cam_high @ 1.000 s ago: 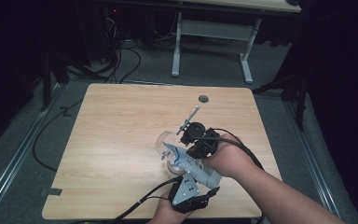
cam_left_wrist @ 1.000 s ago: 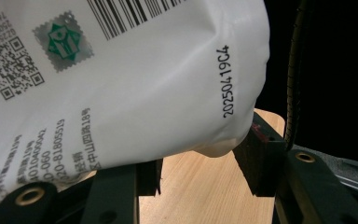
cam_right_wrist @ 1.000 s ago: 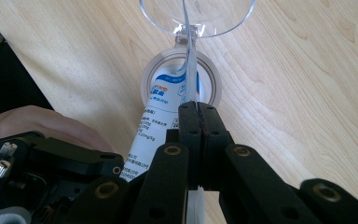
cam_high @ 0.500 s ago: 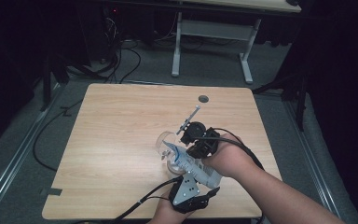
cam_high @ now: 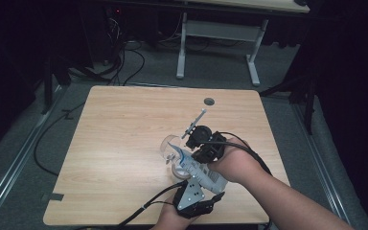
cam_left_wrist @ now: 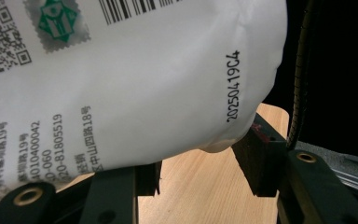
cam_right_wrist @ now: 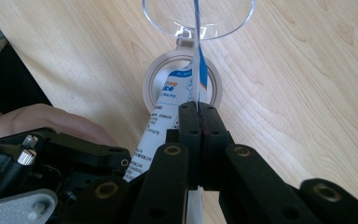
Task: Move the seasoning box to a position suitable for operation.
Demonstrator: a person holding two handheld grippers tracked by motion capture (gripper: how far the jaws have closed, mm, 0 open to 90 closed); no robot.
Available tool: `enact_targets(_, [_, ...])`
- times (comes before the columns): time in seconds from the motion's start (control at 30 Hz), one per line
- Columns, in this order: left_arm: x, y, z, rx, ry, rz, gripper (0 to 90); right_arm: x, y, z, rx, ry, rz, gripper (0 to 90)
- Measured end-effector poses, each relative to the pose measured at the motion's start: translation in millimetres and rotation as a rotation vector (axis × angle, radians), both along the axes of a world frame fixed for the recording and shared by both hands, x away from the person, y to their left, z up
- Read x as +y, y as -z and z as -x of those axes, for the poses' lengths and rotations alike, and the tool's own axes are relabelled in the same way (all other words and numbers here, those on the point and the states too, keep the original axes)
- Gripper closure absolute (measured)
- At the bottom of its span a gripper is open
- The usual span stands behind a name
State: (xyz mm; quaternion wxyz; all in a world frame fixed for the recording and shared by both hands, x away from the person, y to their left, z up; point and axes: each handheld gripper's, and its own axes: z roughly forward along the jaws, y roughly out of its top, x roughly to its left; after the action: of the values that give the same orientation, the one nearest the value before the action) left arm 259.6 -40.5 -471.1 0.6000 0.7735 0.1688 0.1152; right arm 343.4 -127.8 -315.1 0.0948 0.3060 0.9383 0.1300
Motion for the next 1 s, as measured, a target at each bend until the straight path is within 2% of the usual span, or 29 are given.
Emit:
enact_targets(0.47, [-0.6, 8.0, 1.5, -0.001, 0.001, -0.013, 54.3, -4.6, 3.5, 5.1, 0.009, 0.003, -0.016, 90.0])
enact_targets(1.0, [1.8, 18.6, -0.6, 0.011, -0.003, -0.051, 54.1, -7.5, 7.4, 7.1, 0.025, 0.005, -0.013, 90.0])
